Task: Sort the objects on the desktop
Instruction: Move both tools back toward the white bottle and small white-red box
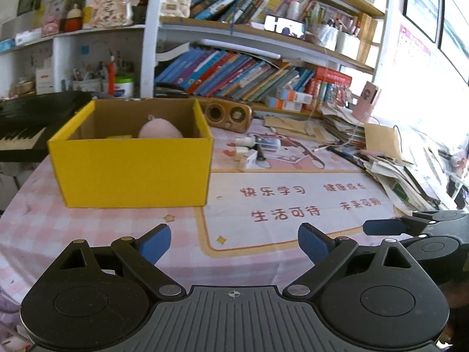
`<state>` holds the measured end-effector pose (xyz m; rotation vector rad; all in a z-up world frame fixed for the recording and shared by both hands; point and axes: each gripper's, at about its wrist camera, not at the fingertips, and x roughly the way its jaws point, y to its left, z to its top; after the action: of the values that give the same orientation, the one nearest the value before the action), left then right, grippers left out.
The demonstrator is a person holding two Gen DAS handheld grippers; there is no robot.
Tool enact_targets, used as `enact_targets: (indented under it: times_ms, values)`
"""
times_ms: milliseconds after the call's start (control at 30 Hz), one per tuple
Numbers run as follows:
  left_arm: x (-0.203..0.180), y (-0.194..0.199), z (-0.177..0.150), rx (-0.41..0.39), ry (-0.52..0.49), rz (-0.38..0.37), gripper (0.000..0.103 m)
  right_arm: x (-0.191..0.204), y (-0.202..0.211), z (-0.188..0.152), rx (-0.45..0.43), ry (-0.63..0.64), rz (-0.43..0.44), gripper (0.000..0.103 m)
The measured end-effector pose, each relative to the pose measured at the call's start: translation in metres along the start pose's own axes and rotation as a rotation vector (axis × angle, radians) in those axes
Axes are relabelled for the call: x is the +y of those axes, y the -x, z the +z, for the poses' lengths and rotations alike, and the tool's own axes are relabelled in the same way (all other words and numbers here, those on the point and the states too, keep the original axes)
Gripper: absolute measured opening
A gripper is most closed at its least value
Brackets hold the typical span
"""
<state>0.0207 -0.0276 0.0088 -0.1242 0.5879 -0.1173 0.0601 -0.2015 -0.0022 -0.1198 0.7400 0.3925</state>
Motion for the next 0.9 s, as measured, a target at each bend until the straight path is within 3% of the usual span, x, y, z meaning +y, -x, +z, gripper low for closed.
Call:
enact_targets:
  times_ms: [367, 900]
  values:
    - [-0.023, -0.036, 0.014, 0.028, -0.044, -0.064, 0.096, -0.037, -0.011, 0.008, 0.012, -0.052, -0.056, 0.083]
    - [-0.058, -0.098, 0.044, 0.052, -0.041, -0.066, 0.096, -0.099, -0.048, 0.038, 0.034, -0.054, -0.047, 0.083]
